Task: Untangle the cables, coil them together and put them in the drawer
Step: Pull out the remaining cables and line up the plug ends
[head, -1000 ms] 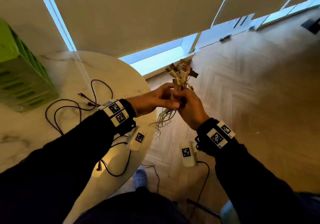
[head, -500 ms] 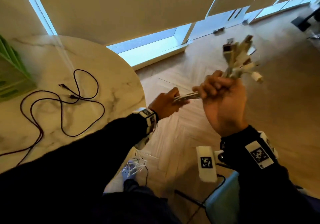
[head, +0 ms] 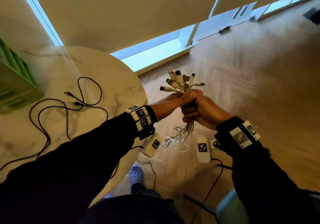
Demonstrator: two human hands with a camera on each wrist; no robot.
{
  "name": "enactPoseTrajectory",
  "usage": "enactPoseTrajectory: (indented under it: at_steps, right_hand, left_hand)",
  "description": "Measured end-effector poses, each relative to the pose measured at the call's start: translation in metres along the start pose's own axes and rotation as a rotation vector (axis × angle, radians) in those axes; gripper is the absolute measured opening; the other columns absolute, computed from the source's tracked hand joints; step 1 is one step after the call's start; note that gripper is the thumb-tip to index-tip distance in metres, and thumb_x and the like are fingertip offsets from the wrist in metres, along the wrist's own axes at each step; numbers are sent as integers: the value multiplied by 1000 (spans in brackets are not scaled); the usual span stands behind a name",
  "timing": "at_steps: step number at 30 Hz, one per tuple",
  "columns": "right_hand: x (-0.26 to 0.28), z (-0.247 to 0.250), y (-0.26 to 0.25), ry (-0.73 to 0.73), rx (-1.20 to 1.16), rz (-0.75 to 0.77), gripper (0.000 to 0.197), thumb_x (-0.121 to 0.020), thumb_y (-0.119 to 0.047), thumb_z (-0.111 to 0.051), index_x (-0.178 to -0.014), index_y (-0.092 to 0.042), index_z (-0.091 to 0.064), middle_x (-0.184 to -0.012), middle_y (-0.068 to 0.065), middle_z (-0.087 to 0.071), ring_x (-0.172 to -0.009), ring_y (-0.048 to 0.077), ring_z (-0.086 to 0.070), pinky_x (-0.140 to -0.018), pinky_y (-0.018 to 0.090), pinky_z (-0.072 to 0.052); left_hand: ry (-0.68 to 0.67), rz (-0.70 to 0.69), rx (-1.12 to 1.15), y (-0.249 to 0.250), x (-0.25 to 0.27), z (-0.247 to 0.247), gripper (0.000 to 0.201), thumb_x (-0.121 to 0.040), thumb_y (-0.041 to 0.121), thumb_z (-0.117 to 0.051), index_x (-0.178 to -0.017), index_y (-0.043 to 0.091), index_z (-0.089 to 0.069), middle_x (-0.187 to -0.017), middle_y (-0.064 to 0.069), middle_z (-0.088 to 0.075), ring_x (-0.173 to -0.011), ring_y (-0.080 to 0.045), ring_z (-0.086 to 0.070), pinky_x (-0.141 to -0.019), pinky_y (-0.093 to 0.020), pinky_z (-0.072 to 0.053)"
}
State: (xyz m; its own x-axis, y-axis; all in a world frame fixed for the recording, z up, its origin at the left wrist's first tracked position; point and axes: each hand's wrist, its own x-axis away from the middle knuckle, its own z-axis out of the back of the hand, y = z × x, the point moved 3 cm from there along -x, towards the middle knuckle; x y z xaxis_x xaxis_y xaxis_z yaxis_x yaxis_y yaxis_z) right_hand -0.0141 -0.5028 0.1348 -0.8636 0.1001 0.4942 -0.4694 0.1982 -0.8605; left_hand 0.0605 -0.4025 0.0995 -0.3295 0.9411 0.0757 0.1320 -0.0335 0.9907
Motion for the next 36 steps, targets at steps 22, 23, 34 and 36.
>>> enactPoseTrajectory:
  at_steps: [22, 23, 34, 36]
  right_hand:
    - [-113, -13, 89, 208, 1348, -95, 46, -93, -52, -52, -87, -12, -73, -89, 12, -75, -86, 30, -71, -77, 34, -54]
    - [-115, -22, 82, 261, 1410, -31, 46, -94, -50, -48, -94, -12, -73, -99, 14, -73, -92, 34, -68, -76, 35, -51]
    - [-92, -243, 126, -573, 1231, 63, 38, -83, -59, -66, -64, -28, -55, -68, -5, -57, -67, 14, -57, -64, 31, -49]
    - [-87, -264, 122, -650, 1230, 97, 44, -83, -66, -65, -68, -24, -58, -69, -3, -59, -67, 14, -57, -64, 35, -49]
  left_hand:
    - [231, 72, 228, 57, 97, 107, 26, -101, 28, -47, -79, 16, -45, -61, 6, -28, -55, -11, -33, -95, -43, -54]
    - [314, 24, 293, 56, 103, 115, 23, -101, 26, -47, -80, 18, -47, -62, 6, -30, -56, -10, -35, -93, -42, -53]
    - [1135, -155, 91, 44, 216, 182, 29, -102, 26, -58, -77, 23, -44, -62, 9, -31, -56, -8, -34, -51, -22, -43]
    - [1228, -117, 86, 40, 246, 195, 32, -102, 29, -59, -72, 28, -47, -63, 7, -31, -58, -9, -33, -50, -23, -38]
